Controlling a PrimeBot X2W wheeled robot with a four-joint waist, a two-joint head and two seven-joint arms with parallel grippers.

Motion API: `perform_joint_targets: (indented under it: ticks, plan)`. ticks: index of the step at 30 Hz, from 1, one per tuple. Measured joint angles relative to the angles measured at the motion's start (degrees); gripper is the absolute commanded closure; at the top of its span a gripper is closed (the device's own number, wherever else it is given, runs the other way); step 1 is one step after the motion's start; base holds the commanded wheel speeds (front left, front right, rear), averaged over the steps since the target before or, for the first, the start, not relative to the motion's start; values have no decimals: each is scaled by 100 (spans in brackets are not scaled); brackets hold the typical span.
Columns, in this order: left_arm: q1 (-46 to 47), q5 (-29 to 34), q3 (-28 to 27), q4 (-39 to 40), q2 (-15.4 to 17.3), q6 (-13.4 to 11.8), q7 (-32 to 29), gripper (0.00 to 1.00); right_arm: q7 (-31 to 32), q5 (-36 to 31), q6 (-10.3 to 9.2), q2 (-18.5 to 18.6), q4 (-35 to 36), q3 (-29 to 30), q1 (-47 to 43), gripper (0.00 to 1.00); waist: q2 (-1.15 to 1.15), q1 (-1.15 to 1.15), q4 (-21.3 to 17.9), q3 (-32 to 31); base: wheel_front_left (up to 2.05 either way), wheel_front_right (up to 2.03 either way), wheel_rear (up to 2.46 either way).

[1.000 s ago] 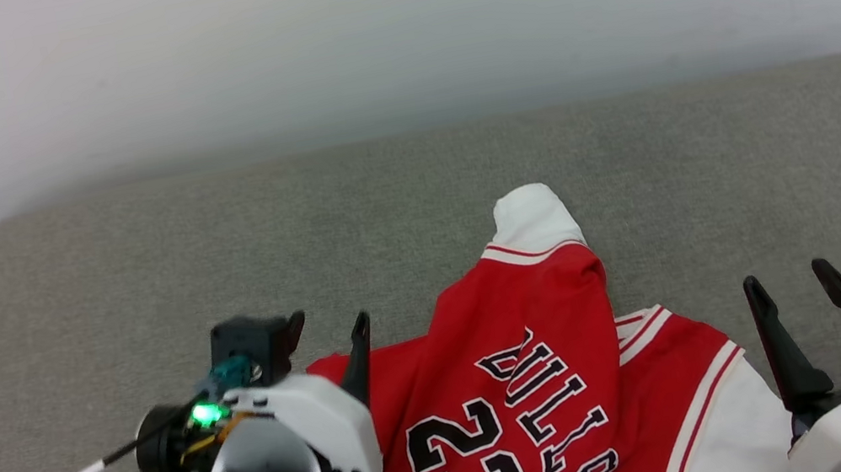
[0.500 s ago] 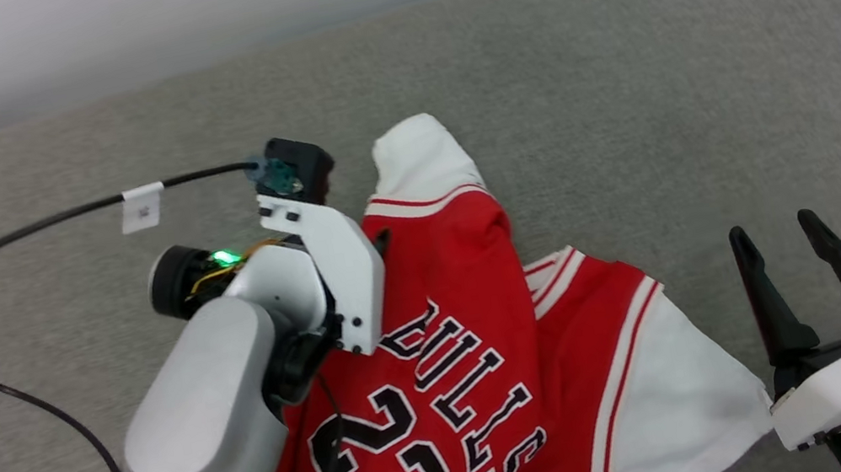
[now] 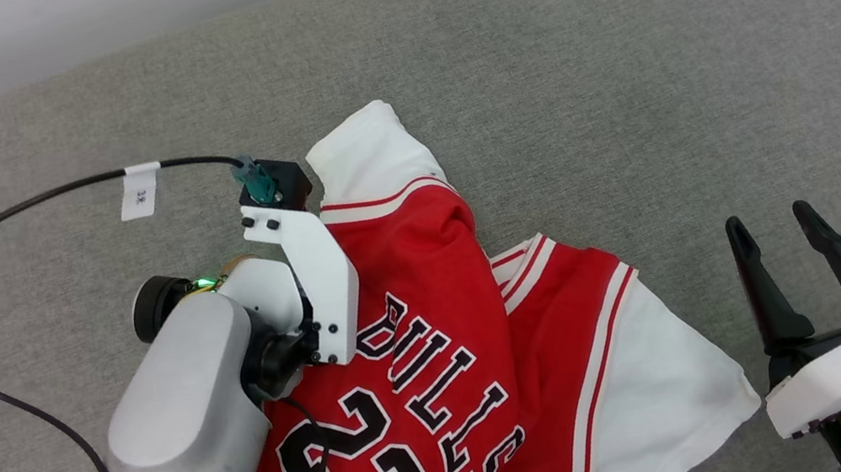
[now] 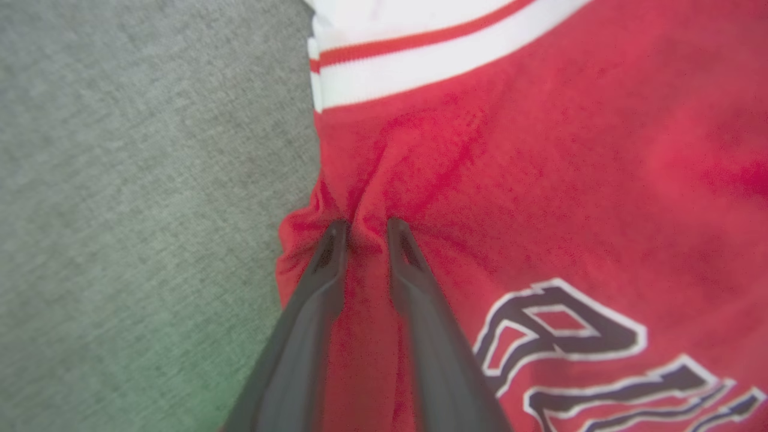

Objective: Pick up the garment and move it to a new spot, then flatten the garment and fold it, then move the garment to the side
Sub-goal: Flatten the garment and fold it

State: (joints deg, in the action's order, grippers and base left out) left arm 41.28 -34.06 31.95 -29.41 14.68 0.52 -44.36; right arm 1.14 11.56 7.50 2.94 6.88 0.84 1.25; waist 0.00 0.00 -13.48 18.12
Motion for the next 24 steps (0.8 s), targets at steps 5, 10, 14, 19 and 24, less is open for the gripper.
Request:
perform_joint_targets:
  ticks: [5,10,14,19,24]
  plan:
    - [-200,263,69,223,100,-20,706,100,69,-114,0,0,47,71,6,0,0,0,150,-132,0,0,0]
    - [-631,466,-24,945,447,-252,1244,100,235,-248,0,-2,197,201,-114,0,0,0,434,-382,0,0,0]
    - [-1311,533,-126,1755,767,-556,1432,100,402,-307,0,-3,315,255,-259,0,0,0,740,-623,0,0,0]
    - [-2604,389,-364,2707,1112,-1131,1490,100,580,-338,0,-3,432,311,-425,0,0,0,1124,-941,0,0,0]
    - [-4111,43,-644,3275,1221,-1793,1510,100,692,-337,0,-2,467,313,-588,0,0,-1,1378,-1268,0,0,0]
